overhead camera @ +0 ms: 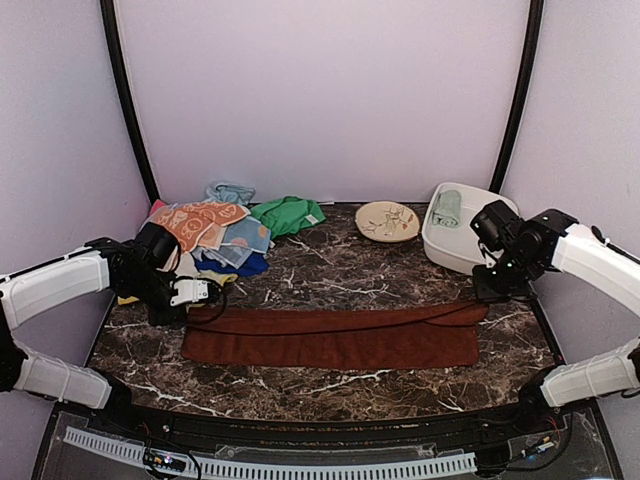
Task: Roll the towels
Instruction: Fold the towel at the center of the board, then adjust the towel at the center of the board.
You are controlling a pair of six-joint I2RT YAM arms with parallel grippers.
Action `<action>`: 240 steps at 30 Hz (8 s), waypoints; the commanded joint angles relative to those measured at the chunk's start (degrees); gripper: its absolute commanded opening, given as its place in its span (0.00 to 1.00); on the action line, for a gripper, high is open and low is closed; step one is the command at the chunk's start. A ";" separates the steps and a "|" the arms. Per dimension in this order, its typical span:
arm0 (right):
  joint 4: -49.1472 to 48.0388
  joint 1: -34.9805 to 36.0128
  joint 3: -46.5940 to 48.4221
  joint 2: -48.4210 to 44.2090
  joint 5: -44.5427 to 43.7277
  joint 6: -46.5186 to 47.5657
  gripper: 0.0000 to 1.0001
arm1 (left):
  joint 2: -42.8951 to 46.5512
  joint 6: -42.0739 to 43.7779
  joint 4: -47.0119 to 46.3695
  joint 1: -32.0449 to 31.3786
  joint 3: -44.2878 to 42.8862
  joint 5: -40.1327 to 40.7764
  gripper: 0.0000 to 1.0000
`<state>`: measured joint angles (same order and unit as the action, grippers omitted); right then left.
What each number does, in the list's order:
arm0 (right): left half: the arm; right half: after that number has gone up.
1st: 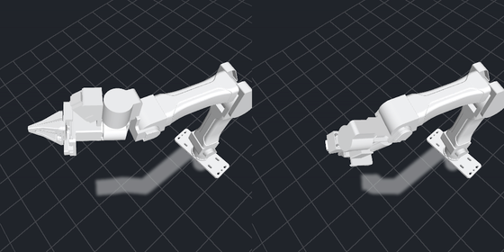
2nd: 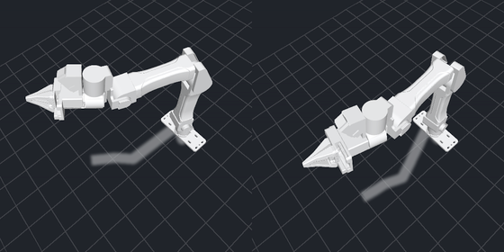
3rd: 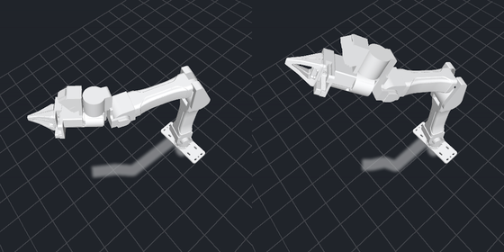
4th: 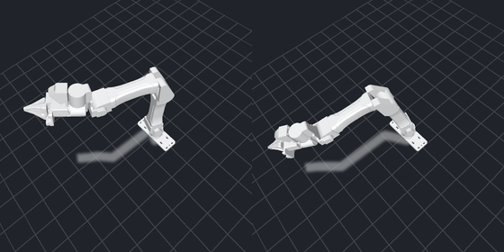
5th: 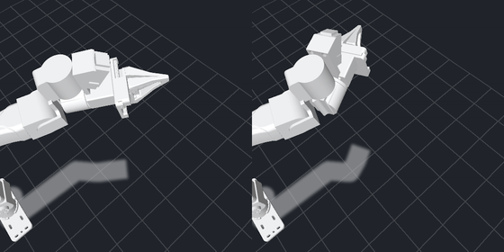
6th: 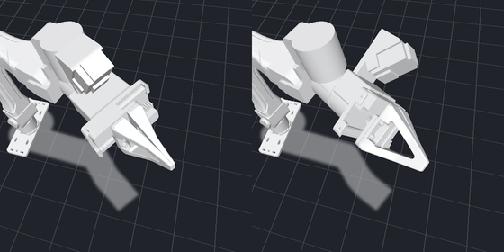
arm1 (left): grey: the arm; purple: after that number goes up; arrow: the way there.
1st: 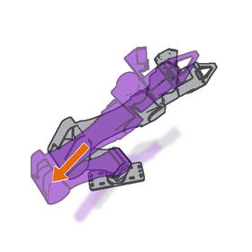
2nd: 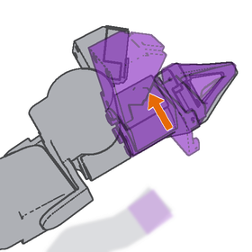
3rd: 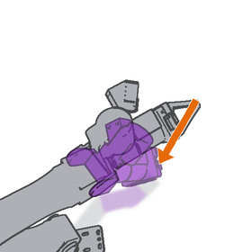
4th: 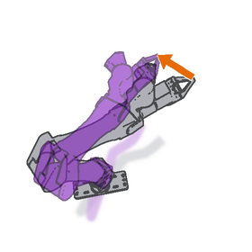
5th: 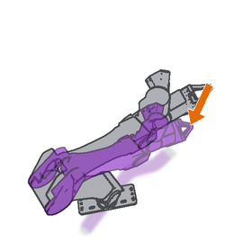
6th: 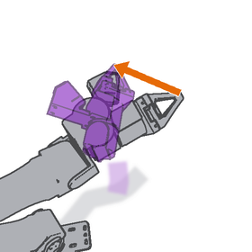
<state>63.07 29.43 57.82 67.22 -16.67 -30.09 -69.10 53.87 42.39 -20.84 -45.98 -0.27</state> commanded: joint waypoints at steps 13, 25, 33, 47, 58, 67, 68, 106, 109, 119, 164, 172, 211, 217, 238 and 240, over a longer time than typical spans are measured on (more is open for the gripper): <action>-10.41 -11.90 10.05 7.36 -1.11 11.66 0.00 | -9.32 1.60 -22.04 -0.07 -8.92 19.58 0.00; -8.69 -12.84 5.35 6.93 0.06 12.92 0.00 | -10.66 0.59 -12.56 -0.09 -10.76 10.98 0.00; -8.18 -12.45 -0.07 5.20 10.05 5.38 0.00 | -6.31 1.83 -9.66 -0.15 -2.47 8.62 0.00; -11.37 -12.46 -12.73 -8.35 9.55 -6.70 0.00 | -2.42 -1.48 -4.84 -0.66 0.59 2.38 0.00; -11.75 -12.17 -17.52 -12.75 9.95 -8.70 0.00 | -0.11 -2.53 -4.46 -2.66 3.45 1.90 0.00; -10.69 -5.45 -18.86 -12.12 7.11 -11.76 0.00 | 3.64 -2.31 -1.03 -3.29 3.06 -0.89 0.00; -9.95 -3.59 -18.52 -10.95 6.10 -12.28 0.00 | 3.59 -2.39 -0.32 -3.58 3.27 -0.83 0.00; -4.93 2.79 -12.17 -16.27 -1.26 -21.77 0.38 | 4.88 -2.30 6.33 -8.52 2.56 0.50 0.51; -6.96 2.82 -9.82 -12.22 -0.12 -19.28 0.37 | 5.03 -2.31 9.94 -8.52 -1.06 -1.19 0.52; -17.43 3.09 -20.18 -9.55 4.98 -21.60 0.35 | -2.14 -5.98 -0.41 -8.55 0.81 -1.47 0.44; -26.07 -14.89 -18.86 -3.41 15.65 -7.74 0.36 | -2.60 -3.80 -6.81 -0.07 5.32 2.07 0.34; -18.72 -1.43 -26.47 -15.47 15.80 -18.75 0.28 | -5.49 -4.76 -7.73 -0.01 1.49 -0.27 0.33; -31.67 5.99 -27.14 -0.26 7.73 -14.11 0.41 | -16.26 -2.34 -16.85 0.57 7.84 6.91 0.24; -33.57 6.16 -27.71 2.43 9.23 -13.76 0.38 | -16.48 -2.10 -17.22 0.63 8.18 7.05 0.22; -17.84 6.21 -26.11 -6.28 3.46 -21.20 0.20 | -16.84 -2.49 -17.59 1.16 9.86 5.47 0.17; -16.47 6.21 -24.19 -7.38 3.98 -21.12 0.22 | -15.82 -3.06 -15.43 1.20 8.80 3.36 0.20</action>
<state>42.33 35.20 29.45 61.91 -12.01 -50.24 -83.13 51.86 20.88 -20.62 -39.18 5.41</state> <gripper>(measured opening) 0.205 0.176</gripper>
